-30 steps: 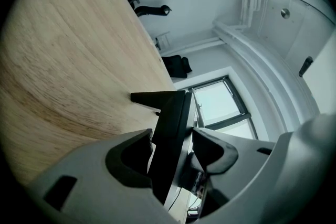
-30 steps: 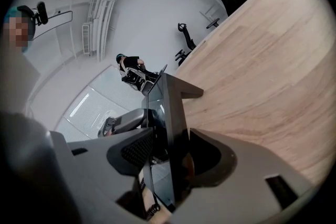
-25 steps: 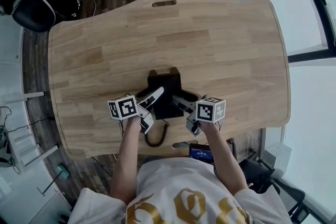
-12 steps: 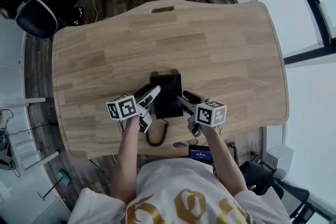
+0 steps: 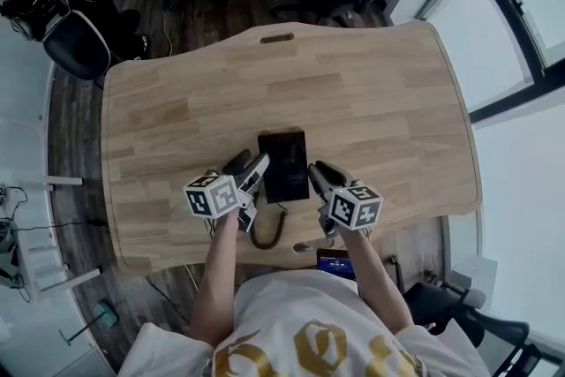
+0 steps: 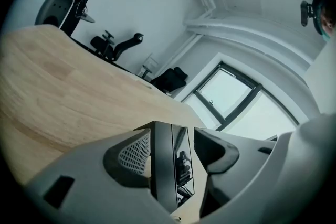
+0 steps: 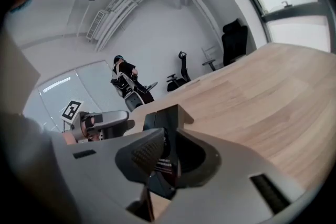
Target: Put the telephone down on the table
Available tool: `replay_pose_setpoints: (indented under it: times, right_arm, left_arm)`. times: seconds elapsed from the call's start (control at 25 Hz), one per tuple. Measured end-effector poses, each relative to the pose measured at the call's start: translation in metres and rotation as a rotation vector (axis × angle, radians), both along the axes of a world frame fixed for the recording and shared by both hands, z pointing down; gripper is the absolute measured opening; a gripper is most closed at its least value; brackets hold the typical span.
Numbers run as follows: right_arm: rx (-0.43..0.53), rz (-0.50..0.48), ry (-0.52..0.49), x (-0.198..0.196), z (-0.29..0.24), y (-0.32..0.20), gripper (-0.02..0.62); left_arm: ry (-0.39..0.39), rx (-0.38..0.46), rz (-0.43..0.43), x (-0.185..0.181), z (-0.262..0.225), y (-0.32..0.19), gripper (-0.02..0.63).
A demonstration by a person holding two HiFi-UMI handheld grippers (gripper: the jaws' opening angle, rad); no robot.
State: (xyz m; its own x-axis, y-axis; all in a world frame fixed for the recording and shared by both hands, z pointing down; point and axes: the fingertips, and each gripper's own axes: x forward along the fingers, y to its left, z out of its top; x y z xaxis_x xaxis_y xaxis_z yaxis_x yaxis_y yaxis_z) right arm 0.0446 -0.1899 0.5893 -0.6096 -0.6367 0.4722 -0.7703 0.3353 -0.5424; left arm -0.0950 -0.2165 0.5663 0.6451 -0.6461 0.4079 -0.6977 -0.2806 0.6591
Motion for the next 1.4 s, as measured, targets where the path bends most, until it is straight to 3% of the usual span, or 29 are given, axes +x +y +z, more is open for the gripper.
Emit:
replay_pose_setpoints:
  times: [0.04,0.12,0.24,0.32,0.52,0.72,0.88,1.08,1.4]
  right_arm:
    - [0.025,0.020,0.007,0.002,-0.006,0.001,0.048]
    - [0.061,0.046,-0.004,0.005,-0.019,0.006,0.033]
    - [0.100,0.098,-0.083,0.008,-0.044,0.014,0.020]
    - [0.126,0.126,-0.136,0.009,-0.060,0.022,0.017]
    - [0.203,0.119,-0.083,0.002,-0.086,0.044,0.014]
    - [0.286,0.192,-0.001,0.008,-0.111,0.060,0.014]
    - [0.377,0.195,0.091,0.010,-0.134,0.066,0.014]
    - [0.444,0.143,0.213,0.003,-0.148,0.077,0.014]
    - [0.451,0.122,0.219,-0.002,-0.153,0.092,0.012]
  left_arm:
    - [-0.011,0.017,0.006,0.000,-0.005,0.004,0.244]
    - [-0.043,0.055,0.017,-0.001,-0.016,0.013,0.232]
    - [-0.130,0.122,0.013,-0.007,-0.030,0.026,0.048]
    - [-0.168,0.166,0.006,-0.011,-0.040,0.034,0.016]
    - [-0.215,0.267,-0.012,-0.014,-0.069,0.054,0.009]
    - [-0.208,0.361,-0.025,-0.019,-0.098,0.071,0.009]
    - [-0.239,0.398,-0.044,-0.028,-0.110,0.082,0.009]
    - [-0.346,0.418,-0.088,-0.037,-0.113,0.092,0.009]
    - [-0.354,0.453,-0.094,-0.036,-0.122,0.103,0.009]
